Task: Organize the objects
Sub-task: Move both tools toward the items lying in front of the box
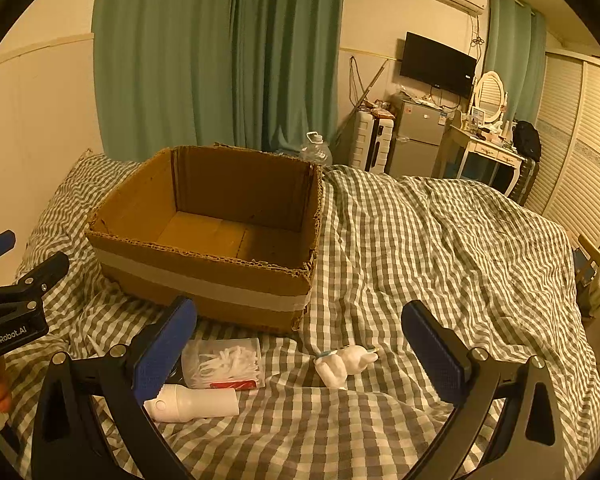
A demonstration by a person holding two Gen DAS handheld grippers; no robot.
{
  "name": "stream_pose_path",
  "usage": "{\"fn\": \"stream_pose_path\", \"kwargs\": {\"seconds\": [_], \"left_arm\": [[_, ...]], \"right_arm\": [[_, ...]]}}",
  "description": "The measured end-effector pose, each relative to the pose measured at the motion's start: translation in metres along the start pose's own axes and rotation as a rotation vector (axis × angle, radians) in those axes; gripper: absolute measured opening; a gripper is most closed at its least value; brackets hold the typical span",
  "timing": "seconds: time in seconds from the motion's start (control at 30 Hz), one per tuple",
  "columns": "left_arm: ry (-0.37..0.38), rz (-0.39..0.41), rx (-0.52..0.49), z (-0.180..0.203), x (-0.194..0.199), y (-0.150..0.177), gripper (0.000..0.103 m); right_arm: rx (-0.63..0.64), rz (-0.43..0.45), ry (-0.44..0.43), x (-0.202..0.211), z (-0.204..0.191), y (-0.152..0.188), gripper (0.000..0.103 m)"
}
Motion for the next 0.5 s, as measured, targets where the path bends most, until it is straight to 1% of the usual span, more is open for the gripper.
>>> {"fn": "stream_pose_path", "kwargs": {"seconds": [0.5], "left_arm": [[0.037,-0.007,-0.009,0.0038,0.0,0.0009,0.103]], "right_arm": [[-0.002,-0.007,-0.005,-0.0016,-0.0013,0.0002,0.103]]}}
Point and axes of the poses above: each gripper's, at about its wrist camera, not at the fingertips, and x roughly against the way its jaws point, z to its right, y to its underside, the point moved 9 cm from there along -x, roughly the way its jaws point, and after that the axes turned 13 degrees about x, right-handed, at the moved point
